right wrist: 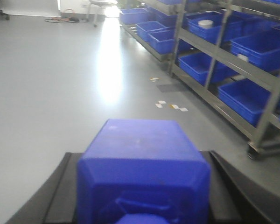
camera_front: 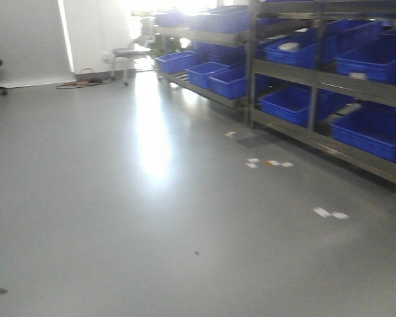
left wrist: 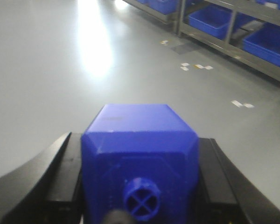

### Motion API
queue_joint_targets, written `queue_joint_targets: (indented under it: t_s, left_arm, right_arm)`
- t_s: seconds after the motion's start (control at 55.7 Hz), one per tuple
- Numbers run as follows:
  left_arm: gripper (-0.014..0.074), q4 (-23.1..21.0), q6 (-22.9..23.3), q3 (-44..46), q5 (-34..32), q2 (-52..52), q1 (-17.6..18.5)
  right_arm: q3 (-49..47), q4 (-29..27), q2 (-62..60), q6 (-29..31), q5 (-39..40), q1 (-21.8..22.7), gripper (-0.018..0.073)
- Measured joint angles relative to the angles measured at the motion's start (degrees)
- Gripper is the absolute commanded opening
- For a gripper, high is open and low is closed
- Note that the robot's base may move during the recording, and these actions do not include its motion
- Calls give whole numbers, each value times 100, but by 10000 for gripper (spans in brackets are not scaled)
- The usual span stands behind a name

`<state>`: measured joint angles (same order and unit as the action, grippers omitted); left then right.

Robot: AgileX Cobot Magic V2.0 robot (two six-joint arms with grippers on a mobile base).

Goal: Pick and sort blue part to right shelf
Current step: 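Drive the base up to the shelf of blue bins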

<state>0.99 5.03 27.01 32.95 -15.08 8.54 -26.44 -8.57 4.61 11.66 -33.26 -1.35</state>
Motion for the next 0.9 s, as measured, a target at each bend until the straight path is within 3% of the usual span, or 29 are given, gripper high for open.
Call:
queue_joint_targets:
  t_s: [0.898]
  left_arm:
    - [321, 0, 0, 0, 0, 0, 0]
  right_arm:
    - [0, 0, 0, 0, 0, 0, 249]
